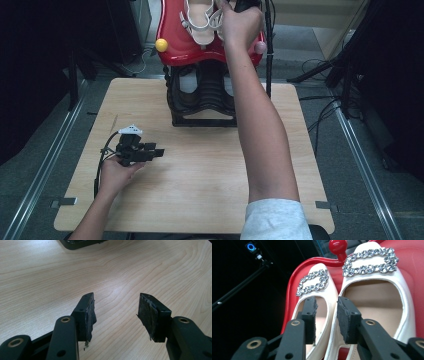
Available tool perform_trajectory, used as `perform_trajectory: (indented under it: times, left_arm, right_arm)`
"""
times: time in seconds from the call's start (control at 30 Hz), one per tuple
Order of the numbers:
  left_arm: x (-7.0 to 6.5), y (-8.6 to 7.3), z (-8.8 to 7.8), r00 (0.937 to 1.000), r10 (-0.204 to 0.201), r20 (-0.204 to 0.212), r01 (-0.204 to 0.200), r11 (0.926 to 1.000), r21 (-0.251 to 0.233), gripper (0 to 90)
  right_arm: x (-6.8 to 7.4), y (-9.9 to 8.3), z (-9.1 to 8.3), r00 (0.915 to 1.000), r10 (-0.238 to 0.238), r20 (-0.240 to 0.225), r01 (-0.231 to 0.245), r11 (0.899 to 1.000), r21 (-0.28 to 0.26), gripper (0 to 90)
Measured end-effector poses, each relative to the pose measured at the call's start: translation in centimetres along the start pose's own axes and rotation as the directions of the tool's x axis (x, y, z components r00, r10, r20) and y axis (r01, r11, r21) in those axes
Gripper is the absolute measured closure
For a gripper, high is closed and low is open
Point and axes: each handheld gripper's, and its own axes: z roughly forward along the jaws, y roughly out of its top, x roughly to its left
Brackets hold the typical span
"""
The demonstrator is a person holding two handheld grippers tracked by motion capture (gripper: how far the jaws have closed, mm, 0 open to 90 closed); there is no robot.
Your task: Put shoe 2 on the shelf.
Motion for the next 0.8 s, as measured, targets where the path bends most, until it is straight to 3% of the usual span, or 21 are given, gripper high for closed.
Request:
perform_trajectory:
  times: [0.1,0.33,0.53,0.8]
  left_arm:
    - [0.0,0.0,0.1,1.0000,0.001,0.005,-0.001,1.0000,-0.002,47.2]
    - [0.1,0.0,0.4,1.0000,0.005,0.006,-0.005,1.0000,0.000,47.1]
    - [0.1,0.0,0.7,0.9995,0.026,-0.016,-0.026,0.9997,0.000,47.9]
    - [-0.1,0.1,1.1,0.9990,0.011,-0.043,-0.012,0.9998,-0.017,46.4]
  right_arm:
    - [-0.2,0.1,-0.3,0.9996,0.008,-0.026,-0.008,1.000,0.000,66.8]
    - [-0.4,0.4,-1.4,0.9996,-0.020,-0.018,0.020,1.000,0.004,64.2]
    - [-1.5,0.8,-2.6,0.9994,-0.021,-0.029,0.021,1.000,0.012,59.4]
    - [-3.0,0.7,-4.6,0.9985,-0.051,-0.019,0.051,0.999,0.004,55.4]
